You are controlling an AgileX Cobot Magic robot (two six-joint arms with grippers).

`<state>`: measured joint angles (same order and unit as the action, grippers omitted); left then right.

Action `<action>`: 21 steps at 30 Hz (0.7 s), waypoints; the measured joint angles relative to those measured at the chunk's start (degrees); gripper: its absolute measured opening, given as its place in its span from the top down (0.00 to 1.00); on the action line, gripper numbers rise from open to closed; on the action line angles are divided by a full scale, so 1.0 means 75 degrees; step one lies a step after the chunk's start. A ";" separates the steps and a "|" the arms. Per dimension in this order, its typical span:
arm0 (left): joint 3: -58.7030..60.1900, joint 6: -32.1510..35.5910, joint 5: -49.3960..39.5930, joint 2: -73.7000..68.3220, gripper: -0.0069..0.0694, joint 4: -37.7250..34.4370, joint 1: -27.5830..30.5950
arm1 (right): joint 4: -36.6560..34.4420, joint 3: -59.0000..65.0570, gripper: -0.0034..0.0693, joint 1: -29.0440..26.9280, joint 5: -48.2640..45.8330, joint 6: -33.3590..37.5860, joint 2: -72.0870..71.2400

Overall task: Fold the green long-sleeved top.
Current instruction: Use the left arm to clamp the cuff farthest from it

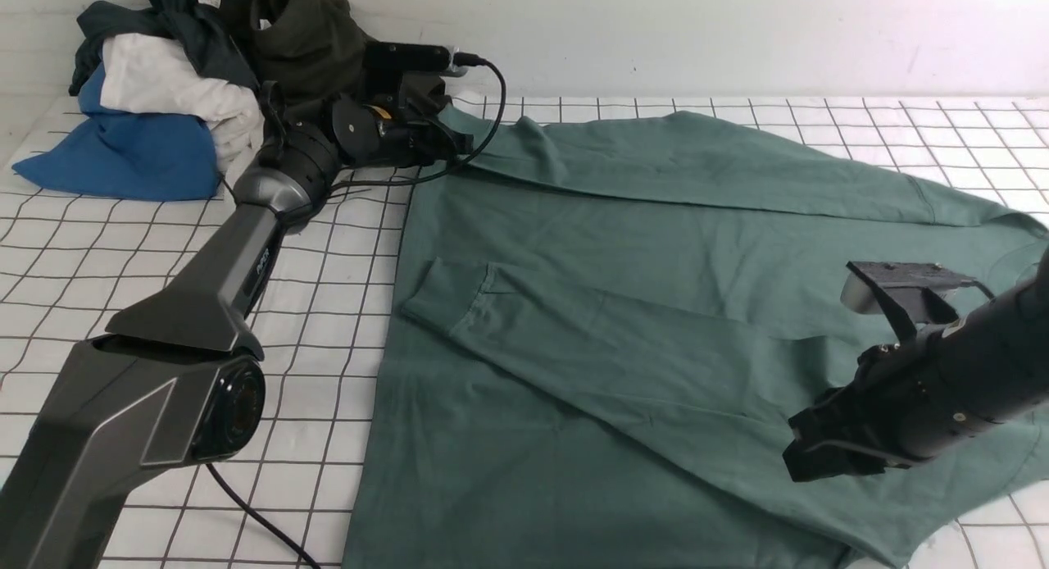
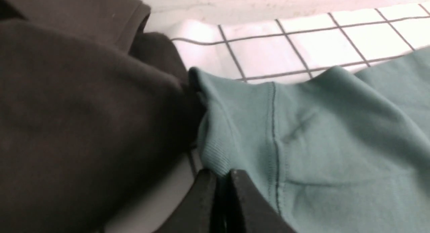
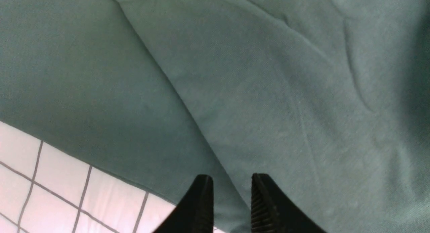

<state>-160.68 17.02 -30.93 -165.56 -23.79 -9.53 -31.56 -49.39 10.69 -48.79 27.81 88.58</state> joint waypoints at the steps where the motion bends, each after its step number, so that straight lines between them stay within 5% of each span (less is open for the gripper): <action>1: 0.0000 0.0001 -0.0016 0.0012 0.89 0.0000 0.0000 | 0.0000 0.0000 0.73 0.0000 -0.0007 0.0007 0.0000; 7: -0.0020 0.0008 -0.0744 0.0244 0.86 0.0304 0.0021 | 0.0267 0.0000 0.73 0.0000 -0.0063 0.0082 0.0000; 11: -0.0027 -0.0200 -0.1215 0.0261 0.59 0.0420 0.0076 | 0.0382 0.0000 0.73 0.0000 -0.0101 0.0089 0.0000; 15: -0.0027 -0.0521 -0.1478 0.0269 0.33 -0.0433 0.0294 | 0.0359 0.0000 0.73 0.0000 -0.0257 0.0089 0.0000; 21: -0.0027 -0.0077 -0.0638 0.0269 0.23 -0.1483 0.0517 | 0.0222 0.0000 0.73 0.0000 -0.0415 0.0089 0.0000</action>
<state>-160.89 16.44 -35.72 -163.54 -34.92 -5.66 -29.89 -49.39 10.69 -51.91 28.47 88.58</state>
